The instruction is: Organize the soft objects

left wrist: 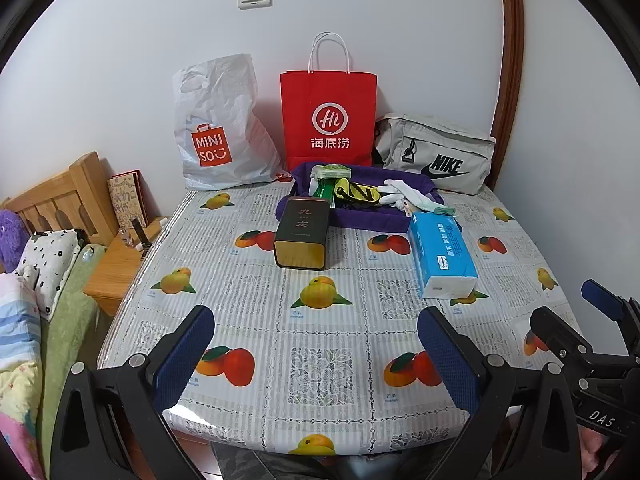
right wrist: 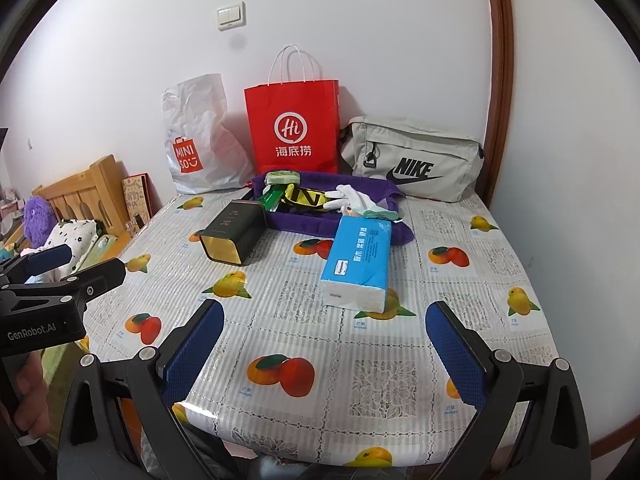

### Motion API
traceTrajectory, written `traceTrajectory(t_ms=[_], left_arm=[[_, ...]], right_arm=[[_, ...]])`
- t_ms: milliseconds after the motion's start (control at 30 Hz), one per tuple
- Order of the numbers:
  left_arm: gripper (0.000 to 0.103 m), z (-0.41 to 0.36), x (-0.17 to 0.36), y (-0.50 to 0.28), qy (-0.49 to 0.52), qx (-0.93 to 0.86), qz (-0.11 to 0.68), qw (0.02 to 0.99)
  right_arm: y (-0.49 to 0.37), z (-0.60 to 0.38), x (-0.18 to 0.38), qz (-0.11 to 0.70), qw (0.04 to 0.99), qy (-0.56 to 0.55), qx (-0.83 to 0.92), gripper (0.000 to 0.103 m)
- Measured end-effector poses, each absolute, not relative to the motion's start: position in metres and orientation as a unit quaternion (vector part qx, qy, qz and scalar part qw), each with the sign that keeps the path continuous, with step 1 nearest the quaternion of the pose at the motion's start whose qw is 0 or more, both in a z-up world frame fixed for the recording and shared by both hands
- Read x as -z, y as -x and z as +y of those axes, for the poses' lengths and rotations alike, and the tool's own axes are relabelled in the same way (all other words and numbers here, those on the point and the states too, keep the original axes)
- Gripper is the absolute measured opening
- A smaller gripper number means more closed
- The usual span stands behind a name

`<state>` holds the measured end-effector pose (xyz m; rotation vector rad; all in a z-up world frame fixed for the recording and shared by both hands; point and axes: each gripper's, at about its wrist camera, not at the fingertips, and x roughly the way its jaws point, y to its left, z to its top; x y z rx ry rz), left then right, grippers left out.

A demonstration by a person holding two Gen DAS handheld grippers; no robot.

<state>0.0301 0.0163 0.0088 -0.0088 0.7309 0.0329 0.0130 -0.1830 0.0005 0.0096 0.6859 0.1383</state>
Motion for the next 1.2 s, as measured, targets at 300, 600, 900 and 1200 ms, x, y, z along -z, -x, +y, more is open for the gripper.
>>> traceTrajectory(t_ms=[300, 600, 900, 1200], left_arm=[[0.103, 0.0158, -0.0095, -0.0297, 0.004, -0.016, 0.355, 0.935], [0.103, 0.0179, -0.0102, -0.0296, 0.004, -0.016, 0.355, 0.935], [0.103, 0.017, -0.0106, -0.0293, 0.002, -0.015, 0.354, 0.935], [0.103, 0.0173, -0.0105, -0.0294, 0.002, -0.015, 0.355, 0.935]], right_arm=[[-0.0126, -0.182, -0.0013, 0.335, 0.94, -0.004, -0.07, 0.1], [-0.012, -0.1805, -0.0016, 0.335, 0.94, -0.002, -0.07, 0.1], [-0.0119, -0.181, -0.0019, 0.335, 0.94, -0.002, -0.07, 0.1], [-0.0112, -0.1809, -0.0021, 0.334, 0.94, -0.002, -0.07, 0.1]])
